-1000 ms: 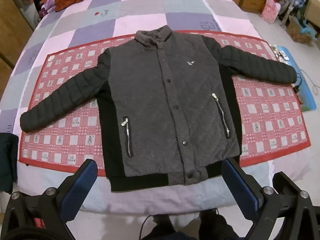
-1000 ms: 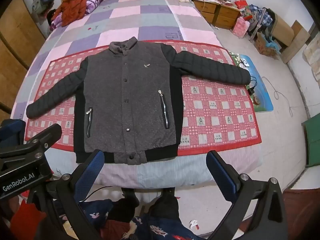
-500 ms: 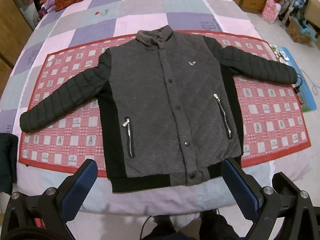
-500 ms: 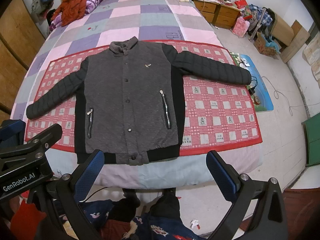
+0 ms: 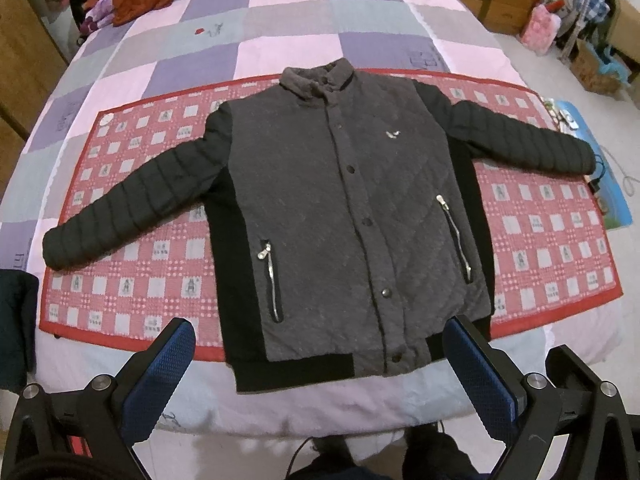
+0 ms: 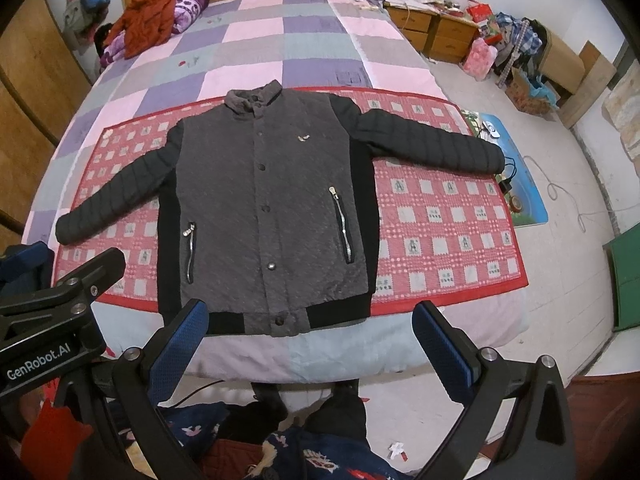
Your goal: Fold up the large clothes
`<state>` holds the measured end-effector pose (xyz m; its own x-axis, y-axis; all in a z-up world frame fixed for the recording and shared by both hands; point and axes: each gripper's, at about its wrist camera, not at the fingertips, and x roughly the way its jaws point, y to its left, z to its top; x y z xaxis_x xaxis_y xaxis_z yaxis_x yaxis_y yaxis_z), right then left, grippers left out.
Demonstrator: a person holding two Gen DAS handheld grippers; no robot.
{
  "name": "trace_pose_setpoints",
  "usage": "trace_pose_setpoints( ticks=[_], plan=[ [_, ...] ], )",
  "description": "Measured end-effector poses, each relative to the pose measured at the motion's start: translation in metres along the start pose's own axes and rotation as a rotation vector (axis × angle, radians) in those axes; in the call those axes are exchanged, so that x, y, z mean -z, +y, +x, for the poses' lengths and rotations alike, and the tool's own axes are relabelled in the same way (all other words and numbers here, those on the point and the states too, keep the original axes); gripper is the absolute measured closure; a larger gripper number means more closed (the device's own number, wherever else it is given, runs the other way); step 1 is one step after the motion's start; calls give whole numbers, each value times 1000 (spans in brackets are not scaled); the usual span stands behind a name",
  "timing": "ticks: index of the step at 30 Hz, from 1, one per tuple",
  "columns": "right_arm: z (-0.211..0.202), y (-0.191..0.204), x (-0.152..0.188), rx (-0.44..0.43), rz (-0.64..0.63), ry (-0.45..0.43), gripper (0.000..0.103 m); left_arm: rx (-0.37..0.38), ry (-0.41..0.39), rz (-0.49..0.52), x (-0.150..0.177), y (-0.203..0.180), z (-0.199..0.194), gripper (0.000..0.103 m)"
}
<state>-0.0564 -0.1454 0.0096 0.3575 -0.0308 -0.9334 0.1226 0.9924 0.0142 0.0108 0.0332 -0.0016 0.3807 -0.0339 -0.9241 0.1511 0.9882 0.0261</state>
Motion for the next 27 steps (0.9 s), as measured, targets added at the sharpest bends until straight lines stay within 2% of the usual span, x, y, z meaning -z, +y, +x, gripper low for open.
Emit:
trace_pose_setpoints(
  ticks=[13, 23, 27],
  plan=[
    [-13, 18, 2, 35, 23, -42, 0, 29, -39, 17, -4, 19, -8, 1],
    [-19, 18, 1, 48, 29, -46, 0, 40, -32, 8, -6, 24, -7, 1],
    [-17, 6, -1, 46, 41, -42, 0, 34, -23, 16, -10, 15, -3, 1]
  ],
)
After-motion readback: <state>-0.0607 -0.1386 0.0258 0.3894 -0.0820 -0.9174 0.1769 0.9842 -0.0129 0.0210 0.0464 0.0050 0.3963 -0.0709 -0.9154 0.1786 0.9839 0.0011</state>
